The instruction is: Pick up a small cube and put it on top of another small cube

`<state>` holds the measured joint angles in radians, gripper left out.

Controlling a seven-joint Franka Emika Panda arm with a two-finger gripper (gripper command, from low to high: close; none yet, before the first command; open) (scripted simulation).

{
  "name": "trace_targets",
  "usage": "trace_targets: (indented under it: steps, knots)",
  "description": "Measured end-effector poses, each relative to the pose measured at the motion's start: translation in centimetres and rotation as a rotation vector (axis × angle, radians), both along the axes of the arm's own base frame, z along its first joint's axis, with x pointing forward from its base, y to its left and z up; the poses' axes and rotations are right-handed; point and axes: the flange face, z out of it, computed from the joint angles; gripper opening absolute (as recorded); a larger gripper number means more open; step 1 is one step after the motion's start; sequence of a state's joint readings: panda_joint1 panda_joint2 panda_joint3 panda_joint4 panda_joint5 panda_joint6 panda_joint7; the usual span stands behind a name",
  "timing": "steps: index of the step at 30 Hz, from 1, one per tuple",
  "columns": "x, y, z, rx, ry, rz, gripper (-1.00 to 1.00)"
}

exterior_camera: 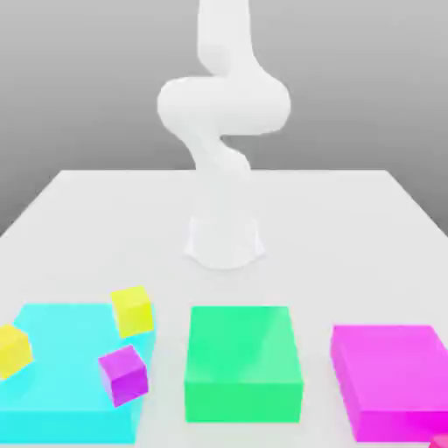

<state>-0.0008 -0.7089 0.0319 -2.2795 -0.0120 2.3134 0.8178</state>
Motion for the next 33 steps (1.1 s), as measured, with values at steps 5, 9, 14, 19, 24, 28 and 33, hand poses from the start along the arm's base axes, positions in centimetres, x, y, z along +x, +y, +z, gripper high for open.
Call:
trace_targets:
  steps: [5, 9, 14, 19, 24, 28, 33]
  knots:
    - [6.0, 3.6, -5.2, -0.039, 0.116, 0.027, 0.00]
    - [9.9, 6.6, -9.9, -0.066, 0.203, 0.055, 0.00]
    - [13.8, 10.5, -16.7, -0.092, 0.309, 0.098, 0.00]
    - [16.3, 15.1, -24.1, -0.113, 0.414, 0.153, 0.00]
    - [17.6, 19.0, -32.1, -0.121, 0.519, 0.199, 0.00]
    - [17.6, 22.1, -38.6, -0.121, 0.603, 0.239, 0.00]
    - [16.2, 26.1, -46.8, -0.113, 0.709, 0.290, 0.00]
